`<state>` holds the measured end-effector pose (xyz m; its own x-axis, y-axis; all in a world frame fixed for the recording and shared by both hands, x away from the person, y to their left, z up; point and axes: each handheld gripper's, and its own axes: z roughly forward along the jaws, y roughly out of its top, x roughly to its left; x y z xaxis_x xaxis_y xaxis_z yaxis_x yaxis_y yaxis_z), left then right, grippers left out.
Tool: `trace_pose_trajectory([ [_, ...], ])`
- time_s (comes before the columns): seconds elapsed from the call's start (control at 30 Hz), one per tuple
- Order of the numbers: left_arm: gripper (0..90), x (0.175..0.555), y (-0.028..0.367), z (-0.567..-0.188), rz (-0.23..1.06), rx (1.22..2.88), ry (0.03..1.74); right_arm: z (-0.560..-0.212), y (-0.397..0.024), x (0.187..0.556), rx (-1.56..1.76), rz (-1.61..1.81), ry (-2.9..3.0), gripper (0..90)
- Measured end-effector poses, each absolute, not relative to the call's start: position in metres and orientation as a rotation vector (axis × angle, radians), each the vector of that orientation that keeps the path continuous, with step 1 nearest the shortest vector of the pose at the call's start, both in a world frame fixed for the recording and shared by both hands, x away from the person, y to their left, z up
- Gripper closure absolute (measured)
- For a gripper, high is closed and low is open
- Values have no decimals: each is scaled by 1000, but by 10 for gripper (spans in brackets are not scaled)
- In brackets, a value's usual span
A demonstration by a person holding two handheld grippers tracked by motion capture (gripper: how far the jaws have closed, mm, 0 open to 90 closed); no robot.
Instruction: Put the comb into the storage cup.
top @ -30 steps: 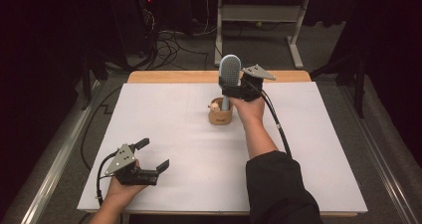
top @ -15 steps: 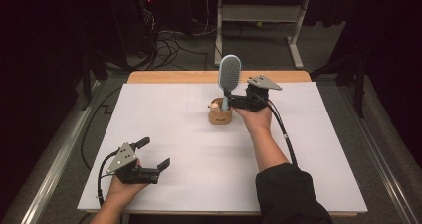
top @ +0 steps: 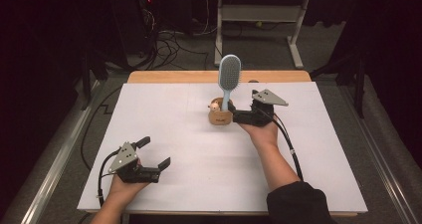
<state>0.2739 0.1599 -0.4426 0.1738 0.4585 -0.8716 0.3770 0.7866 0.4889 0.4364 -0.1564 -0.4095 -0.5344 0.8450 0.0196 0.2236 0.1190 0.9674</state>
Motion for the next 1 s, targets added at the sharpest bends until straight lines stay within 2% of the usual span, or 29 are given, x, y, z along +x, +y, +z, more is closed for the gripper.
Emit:
trace_pose_trajectory([
  [0.6,2,276,164,-444,81,721,1433,-442,-176,374,988,1448,1910,4],
  [1.0,2,275,168,-443,81,710,1431,-452,-224,327,986,1444,1888,4],
])
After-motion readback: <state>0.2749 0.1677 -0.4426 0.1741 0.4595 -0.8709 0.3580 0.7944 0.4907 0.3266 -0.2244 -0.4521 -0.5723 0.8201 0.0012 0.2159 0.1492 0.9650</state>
